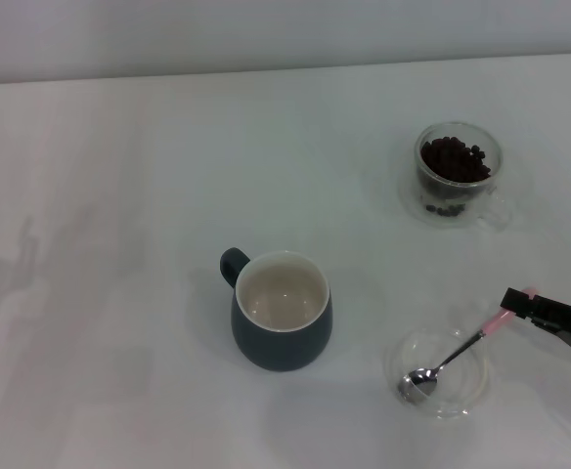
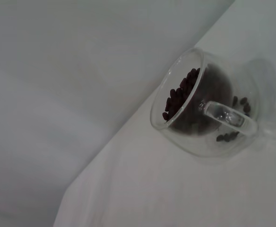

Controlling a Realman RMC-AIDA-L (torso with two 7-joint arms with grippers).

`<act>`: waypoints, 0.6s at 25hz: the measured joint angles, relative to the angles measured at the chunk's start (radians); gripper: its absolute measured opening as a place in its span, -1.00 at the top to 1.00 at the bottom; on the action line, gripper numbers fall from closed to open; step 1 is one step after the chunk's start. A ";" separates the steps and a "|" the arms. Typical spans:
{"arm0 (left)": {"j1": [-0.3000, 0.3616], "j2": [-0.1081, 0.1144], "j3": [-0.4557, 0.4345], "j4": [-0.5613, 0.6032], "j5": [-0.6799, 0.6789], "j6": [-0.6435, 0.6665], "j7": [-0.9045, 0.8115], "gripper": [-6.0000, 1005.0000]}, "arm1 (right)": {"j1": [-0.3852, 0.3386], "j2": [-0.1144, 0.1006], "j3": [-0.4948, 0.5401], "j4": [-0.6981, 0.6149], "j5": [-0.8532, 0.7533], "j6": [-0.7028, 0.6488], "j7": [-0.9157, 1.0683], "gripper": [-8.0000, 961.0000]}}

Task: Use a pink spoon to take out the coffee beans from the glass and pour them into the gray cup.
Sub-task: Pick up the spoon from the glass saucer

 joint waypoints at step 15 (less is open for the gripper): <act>0.004 -0.001 0.004 0.000 0.002 0.000 0.000 0.02 | 0.009 -0.014 0.004 -0.008 0.016 0.029 0.004 0.66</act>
